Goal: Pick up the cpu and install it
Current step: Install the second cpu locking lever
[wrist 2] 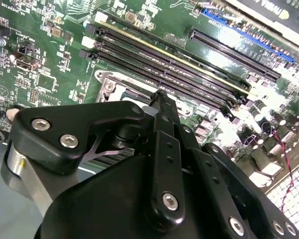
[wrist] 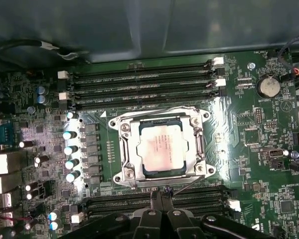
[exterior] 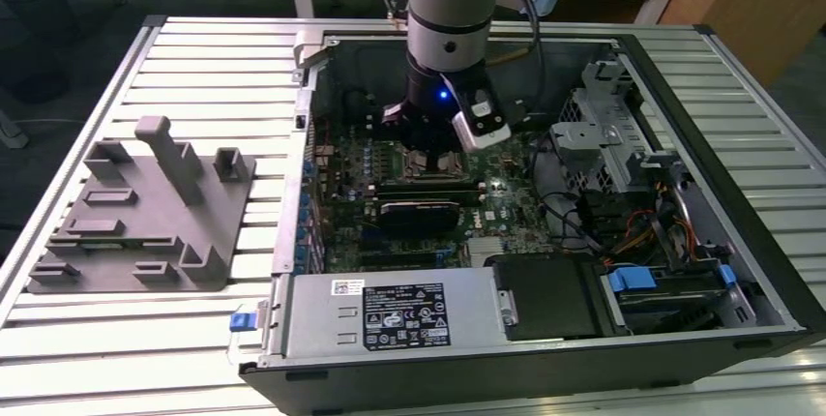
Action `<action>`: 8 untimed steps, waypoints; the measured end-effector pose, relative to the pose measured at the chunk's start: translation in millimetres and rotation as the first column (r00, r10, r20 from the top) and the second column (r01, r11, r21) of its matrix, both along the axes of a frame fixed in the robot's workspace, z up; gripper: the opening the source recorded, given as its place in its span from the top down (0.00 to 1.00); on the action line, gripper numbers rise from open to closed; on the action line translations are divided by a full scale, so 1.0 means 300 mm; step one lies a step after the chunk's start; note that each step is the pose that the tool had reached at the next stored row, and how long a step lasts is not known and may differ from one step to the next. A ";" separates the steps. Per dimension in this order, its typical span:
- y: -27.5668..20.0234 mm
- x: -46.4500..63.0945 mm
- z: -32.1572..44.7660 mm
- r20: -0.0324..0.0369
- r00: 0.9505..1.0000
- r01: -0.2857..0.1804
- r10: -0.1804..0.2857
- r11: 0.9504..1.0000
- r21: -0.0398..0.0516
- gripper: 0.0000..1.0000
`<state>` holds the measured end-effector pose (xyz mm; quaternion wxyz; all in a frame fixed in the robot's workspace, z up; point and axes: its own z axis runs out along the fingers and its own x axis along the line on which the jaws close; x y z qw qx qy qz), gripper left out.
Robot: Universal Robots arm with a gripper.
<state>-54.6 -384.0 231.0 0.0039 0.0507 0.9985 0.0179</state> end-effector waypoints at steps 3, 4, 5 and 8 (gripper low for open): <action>-0.008 -0.002 -0.002 0.000 1.000 -0.009 0.009 1.000 0.000 0.89; -0.011 -0.004 -0.003 0.000 1.000 -0.014 0.014 1.000 0.000 0.89; -0.013 -0.005 -0.004 0.000 1.000 -0.020 0.020 1.000 0.000 0.89; -0.015 -0.011 -0.009 0.000 0.999 -0.043 0.043 0.999 0.000 0.89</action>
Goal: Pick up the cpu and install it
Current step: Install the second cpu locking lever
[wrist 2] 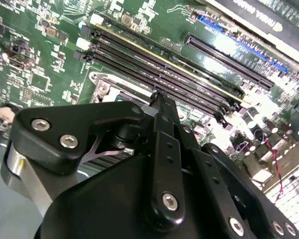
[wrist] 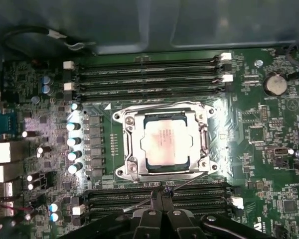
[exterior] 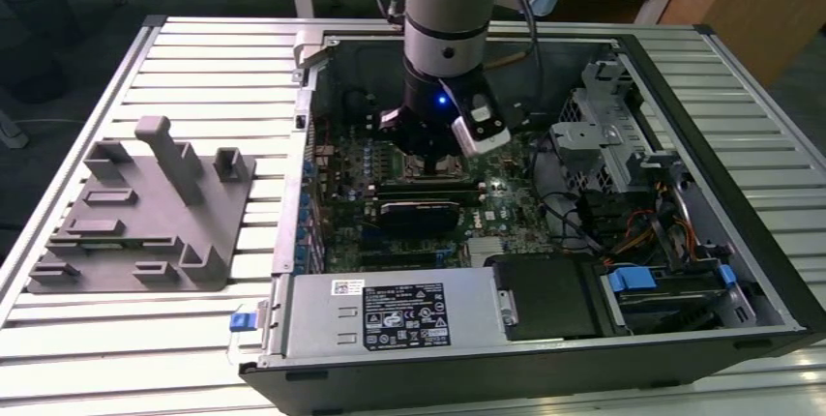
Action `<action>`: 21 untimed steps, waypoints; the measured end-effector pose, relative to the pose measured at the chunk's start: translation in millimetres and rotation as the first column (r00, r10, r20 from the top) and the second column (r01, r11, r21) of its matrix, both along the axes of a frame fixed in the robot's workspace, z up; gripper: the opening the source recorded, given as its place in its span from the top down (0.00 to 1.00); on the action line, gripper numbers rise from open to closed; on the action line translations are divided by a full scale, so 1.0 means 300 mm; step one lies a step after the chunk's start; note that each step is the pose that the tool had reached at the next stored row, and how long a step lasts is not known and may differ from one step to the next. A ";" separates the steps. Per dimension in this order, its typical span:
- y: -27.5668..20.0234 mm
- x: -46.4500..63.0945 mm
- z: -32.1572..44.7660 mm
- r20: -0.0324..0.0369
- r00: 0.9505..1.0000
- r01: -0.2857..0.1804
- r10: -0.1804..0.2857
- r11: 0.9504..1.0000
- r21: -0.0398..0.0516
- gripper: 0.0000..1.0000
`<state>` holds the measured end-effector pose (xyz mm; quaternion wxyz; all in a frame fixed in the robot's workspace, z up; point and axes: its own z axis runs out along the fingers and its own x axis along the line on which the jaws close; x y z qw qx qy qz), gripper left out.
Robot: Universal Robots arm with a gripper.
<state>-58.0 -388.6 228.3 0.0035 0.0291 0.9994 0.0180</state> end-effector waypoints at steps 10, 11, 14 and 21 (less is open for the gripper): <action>-0.007 -0.030 -0.029 0.001 0.997 -0.074 0.074 0.997 0.010 0.89; -0.009 -0.034 -0.032 0.001 0.997 -0.079 0.079 0.997 0.012 0.89; -0.011 -0.048 -0.042 0.001 0.996 -0.093 0.093 0.996 0.019 0.89; -0.017 -0.074 -0.063 0.005 0.994 -0.111 0.111 0.993 0.051 0.89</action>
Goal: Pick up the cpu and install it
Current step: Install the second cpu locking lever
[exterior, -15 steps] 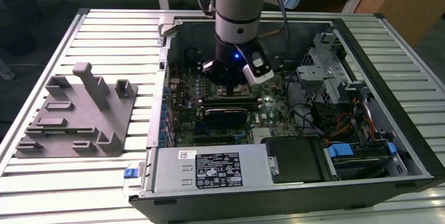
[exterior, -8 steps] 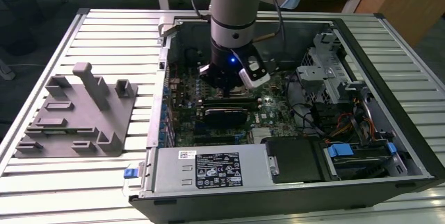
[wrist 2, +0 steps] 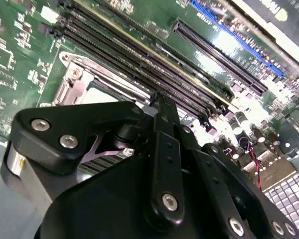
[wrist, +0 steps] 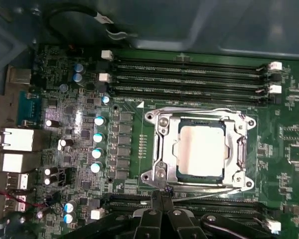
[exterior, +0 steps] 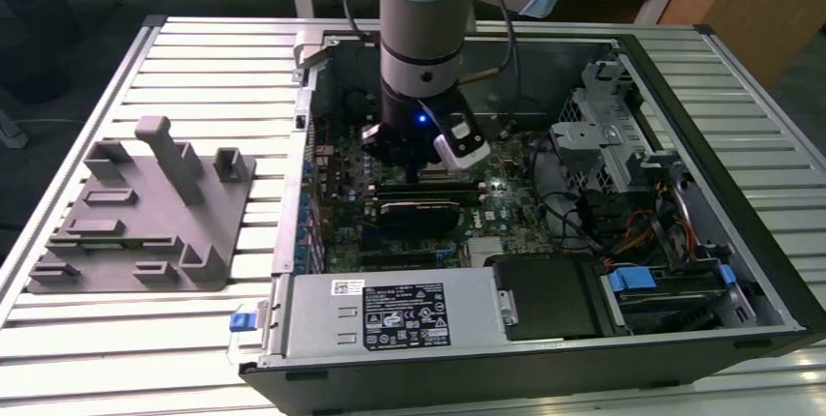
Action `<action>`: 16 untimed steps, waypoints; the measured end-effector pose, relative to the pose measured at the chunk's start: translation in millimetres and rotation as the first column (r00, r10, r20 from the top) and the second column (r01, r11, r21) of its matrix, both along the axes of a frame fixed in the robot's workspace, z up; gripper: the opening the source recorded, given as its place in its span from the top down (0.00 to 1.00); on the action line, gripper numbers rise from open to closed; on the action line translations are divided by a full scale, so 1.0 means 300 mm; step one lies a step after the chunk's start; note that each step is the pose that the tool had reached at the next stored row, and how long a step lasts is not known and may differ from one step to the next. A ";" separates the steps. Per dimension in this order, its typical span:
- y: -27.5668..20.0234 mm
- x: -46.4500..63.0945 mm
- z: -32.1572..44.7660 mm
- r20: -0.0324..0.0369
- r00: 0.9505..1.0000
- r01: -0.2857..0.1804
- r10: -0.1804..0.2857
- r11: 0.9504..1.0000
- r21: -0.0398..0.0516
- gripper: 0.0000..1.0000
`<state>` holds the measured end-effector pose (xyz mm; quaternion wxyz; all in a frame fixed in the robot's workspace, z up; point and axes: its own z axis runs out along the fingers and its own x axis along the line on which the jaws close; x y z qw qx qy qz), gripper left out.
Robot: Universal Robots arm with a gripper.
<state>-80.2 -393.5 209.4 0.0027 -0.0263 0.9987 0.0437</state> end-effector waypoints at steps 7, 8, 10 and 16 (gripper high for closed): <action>-0.018 -0.002 -0.009 0.000 1.000 -0.010 0.010 0.999 0.039 0.89; -0.022 -0.003 -0.010 0.000 1.000 -0.011 0.011 0.999 0.041 0.89; -0.038 -0.004 -0.010 0.000 1.000 -0.012 0.012 0.999 0.049 0.89; -0.056 -0.012 -0.024 0.001 1.000 -0.016 0.016 0.994 0.107 0.89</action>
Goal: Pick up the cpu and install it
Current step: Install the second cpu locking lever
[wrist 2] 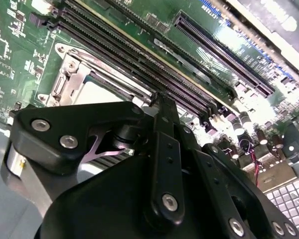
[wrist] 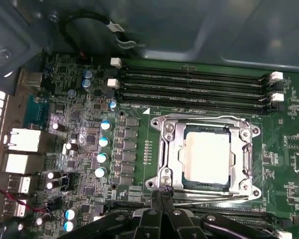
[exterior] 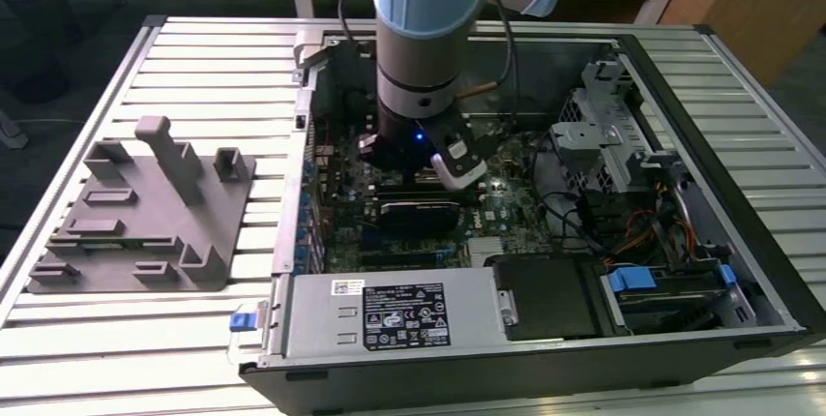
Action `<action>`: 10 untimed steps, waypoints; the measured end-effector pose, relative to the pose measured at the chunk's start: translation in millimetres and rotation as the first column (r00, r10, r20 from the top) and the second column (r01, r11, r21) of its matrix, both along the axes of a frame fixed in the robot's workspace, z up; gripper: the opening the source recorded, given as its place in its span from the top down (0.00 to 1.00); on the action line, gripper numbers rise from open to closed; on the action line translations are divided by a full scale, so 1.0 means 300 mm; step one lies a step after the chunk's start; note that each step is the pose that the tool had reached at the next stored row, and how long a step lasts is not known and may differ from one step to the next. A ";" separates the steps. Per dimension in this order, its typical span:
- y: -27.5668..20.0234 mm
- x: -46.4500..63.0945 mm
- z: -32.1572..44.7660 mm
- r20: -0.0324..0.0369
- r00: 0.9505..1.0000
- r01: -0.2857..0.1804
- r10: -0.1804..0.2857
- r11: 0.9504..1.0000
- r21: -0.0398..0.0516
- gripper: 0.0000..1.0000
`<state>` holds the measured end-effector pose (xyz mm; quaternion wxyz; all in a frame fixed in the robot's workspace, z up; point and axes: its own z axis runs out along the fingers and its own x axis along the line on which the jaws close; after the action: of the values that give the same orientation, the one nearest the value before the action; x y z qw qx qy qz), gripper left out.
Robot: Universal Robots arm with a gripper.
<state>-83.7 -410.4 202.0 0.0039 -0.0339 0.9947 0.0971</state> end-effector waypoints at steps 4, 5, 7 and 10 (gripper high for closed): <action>-0.012 0.000 -0.009 0.000 1.000 0.000 0.000 1.000 0.010 0.89; -0.015 0.000 -0.010 0.000 1.000 0.000 0.000 1.000 0.013 0.89; -0.023 0.000 -0.012 0.000 1.000 0.000 0.000 1.000 0.018 0.89; -0.030 -0.001 -0.014 0.000 1.000 0.000 0.000 1.000 0.030 0.89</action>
<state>-83.9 -419.5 197.9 0.0044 -0.0340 0.9931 0.1120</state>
